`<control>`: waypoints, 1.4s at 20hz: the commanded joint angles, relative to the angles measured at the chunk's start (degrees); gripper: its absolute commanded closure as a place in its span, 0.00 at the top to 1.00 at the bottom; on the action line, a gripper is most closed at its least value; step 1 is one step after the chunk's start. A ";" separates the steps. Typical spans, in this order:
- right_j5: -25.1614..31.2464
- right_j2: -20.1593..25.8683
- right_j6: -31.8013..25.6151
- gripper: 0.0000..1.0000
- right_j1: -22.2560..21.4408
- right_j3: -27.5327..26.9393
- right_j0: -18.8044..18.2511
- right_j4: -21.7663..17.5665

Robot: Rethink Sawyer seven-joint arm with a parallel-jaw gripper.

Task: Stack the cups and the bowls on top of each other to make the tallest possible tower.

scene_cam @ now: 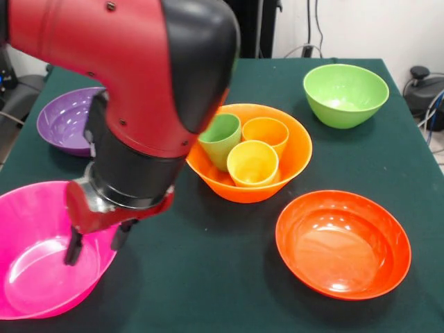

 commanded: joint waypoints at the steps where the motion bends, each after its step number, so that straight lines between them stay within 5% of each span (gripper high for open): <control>1: 3.77 1.84 -18.43 1.00 -3.40 2.17 0.21 -0.51; 28: -3.70 0.29 -12.76 1.00 -3.83 13.18 -2.40 2.97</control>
